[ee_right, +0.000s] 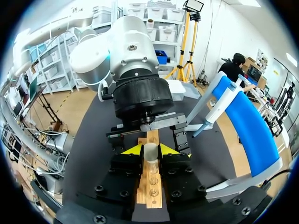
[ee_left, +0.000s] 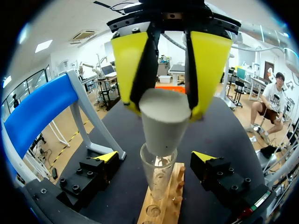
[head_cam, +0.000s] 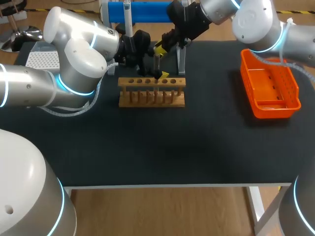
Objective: Invert the test tube, pick up the pipette, mount the tip to pipette, aspirate from beaker and dispense into the tube, eject the tip, return the pipette, and cap with the stopper.
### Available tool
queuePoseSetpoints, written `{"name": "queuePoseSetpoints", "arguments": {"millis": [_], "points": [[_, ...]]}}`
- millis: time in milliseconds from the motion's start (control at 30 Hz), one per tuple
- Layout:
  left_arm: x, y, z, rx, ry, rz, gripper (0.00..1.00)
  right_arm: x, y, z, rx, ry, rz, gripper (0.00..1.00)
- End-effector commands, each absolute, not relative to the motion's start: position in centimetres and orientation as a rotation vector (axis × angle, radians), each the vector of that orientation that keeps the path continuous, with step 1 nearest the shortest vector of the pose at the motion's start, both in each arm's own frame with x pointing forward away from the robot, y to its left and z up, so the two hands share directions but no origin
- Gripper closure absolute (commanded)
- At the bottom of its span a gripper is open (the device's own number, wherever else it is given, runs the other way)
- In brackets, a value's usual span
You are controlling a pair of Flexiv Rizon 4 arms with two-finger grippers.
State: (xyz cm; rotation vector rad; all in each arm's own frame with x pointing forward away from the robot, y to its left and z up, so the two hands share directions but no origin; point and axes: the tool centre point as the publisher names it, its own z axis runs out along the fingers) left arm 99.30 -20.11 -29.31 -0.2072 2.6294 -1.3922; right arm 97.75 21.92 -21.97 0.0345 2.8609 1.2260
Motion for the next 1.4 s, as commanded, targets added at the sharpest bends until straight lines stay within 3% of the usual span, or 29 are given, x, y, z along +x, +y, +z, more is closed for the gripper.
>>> {"name": "queuePoseSetpoints", "arguments": {"millis": [33,1400], "points": [[99.4,-20.0,-29.3,-0.204,2.633,-1.394,0.0,97.7,21.9,-22.2,0.032,2.87,1.219,1.0],[99.4,-20.0,-29.3,-0.204,2.633,-1.394,0.0,98.3,22.2,-22.4,0.037,2.905,1.16,1.0]]}}
